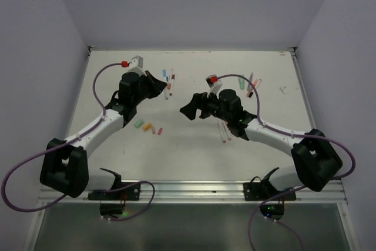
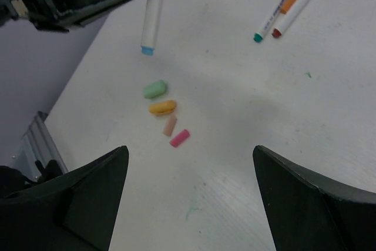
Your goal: Open the pen caps
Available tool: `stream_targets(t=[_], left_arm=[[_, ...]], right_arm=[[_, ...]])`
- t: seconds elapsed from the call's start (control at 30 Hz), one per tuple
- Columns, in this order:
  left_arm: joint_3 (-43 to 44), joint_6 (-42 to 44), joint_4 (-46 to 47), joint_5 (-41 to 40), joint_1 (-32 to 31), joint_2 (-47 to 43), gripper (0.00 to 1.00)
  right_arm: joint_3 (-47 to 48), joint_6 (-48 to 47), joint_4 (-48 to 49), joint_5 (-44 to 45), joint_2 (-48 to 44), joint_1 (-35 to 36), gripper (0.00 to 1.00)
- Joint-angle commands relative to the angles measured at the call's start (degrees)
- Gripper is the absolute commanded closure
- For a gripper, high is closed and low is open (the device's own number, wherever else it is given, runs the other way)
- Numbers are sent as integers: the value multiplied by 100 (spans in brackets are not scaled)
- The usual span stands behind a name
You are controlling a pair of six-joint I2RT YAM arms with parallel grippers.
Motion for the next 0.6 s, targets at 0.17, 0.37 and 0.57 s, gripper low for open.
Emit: stream_targets(t=[0.17,0.37,0.57], left_arm=[[-1059,-858,1722,527,-587,-934,100],[-1253,-937,2100,518,-807,-1224,100],[-1314,-919,2180,658,-833,-1339,100]], right_arm=[[960,544,1461,-765,763,149,13],[1181,553,1611,-835,1115,202,20],[1278,483,1673,-923,1238,219,45]])
